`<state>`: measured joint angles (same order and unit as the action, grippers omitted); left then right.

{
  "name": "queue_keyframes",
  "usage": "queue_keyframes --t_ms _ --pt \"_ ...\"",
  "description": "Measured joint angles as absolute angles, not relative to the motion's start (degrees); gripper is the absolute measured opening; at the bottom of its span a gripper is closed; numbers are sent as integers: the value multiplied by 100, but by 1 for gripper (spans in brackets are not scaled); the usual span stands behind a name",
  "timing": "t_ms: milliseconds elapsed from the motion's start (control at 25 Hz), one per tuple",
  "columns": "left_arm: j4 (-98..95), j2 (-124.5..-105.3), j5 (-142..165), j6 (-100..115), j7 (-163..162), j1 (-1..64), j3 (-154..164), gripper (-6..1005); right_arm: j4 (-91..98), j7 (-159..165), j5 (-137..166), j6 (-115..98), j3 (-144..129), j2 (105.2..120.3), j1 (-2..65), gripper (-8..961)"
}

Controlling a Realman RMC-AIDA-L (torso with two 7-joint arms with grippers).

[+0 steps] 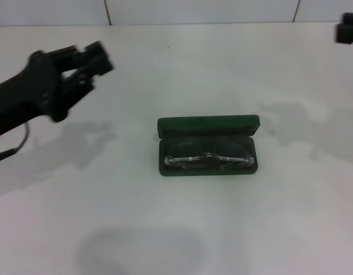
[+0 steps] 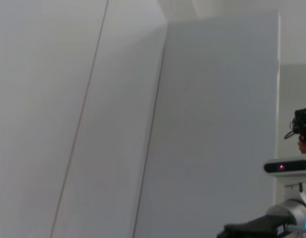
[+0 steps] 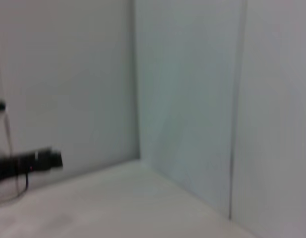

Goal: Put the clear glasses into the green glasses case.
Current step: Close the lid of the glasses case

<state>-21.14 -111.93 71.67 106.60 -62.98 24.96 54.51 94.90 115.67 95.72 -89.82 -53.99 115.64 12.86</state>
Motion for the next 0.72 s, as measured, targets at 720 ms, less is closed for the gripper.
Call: queue_keyframes --t_ms 720 --pt "-1694 -11978 9197 7720 -6828 4317 5474 341 6346 9794 9354 -9203 -3636 11531 1260 232"
